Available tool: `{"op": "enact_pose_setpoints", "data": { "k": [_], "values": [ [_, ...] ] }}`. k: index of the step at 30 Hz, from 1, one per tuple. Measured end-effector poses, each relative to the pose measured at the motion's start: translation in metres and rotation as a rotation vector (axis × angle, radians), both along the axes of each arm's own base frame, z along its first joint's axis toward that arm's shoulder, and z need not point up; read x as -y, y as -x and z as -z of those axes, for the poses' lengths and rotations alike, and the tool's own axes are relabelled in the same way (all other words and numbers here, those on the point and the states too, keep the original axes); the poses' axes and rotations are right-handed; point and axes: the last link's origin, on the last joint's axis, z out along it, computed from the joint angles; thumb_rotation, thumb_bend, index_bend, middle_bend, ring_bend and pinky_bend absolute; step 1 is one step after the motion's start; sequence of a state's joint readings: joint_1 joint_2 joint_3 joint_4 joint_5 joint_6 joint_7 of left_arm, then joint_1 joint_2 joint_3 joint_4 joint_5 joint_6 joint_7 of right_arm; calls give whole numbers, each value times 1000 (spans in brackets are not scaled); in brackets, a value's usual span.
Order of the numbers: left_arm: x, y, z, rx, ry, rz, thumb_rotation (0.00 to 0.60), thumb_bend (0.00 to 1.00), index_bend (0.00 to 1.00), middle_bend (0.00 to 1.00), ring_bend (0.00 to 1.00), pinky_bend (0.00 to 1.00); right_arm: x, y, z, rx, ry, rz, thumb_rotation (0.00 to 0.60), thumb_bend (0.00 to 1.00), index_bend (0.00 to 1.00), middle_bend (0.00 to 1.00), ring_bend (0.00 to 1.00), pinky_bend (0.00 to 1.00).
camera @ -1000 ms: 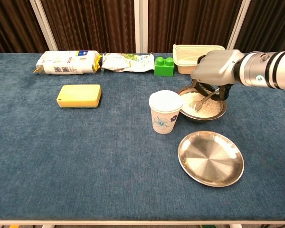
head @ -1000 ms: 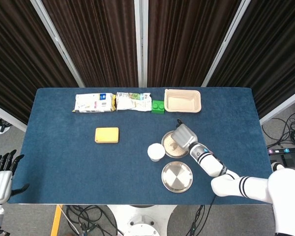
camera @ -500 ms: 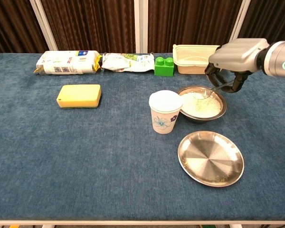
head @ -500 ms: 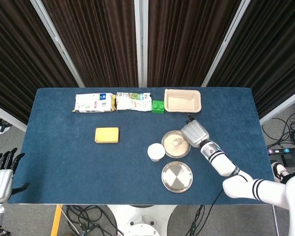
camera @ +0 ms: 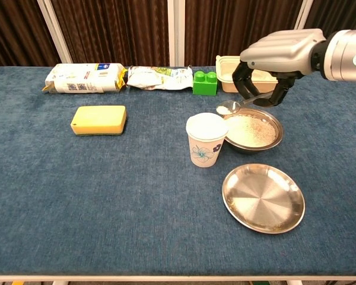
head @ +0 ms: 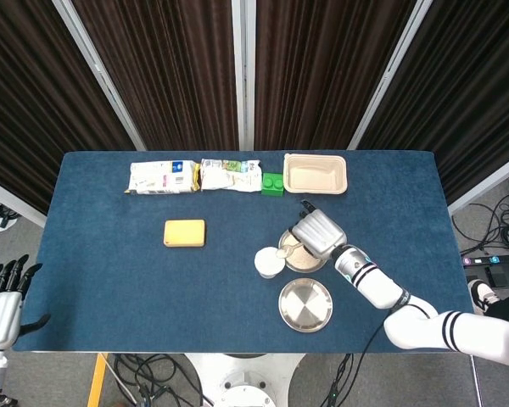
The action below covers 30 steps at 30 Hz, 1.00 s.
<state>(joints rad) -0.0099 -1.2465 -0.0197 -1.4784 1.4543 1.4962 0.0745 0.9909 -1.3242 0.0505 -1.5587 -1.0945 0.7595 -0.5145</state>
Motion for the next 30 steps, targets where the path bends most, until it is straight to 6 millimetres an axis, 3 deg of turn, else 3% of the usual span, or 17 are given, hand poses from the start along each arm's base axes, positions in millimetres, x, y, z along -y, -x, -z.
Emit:
{"op": "enact_pose_setpoints", "data": {
  "k": [8,19,30],
  "values": [
    [2,3,1,6,-6,-5,600,122,216,137,71,48,-2,-25,13,-153,34,-198,600,327,623,584,286,115],
    [7,8,0,19,-20,-19,600,122,216,137,71,48,-14,-64,31,-467,216,-632,600,327,635,584,285,52],
    [5,9,0,29,-20,-8,600,123,216,137,71,48,-35,-73,42,-615,343,-811,600,327,647,586,298,0]
  ]
}}
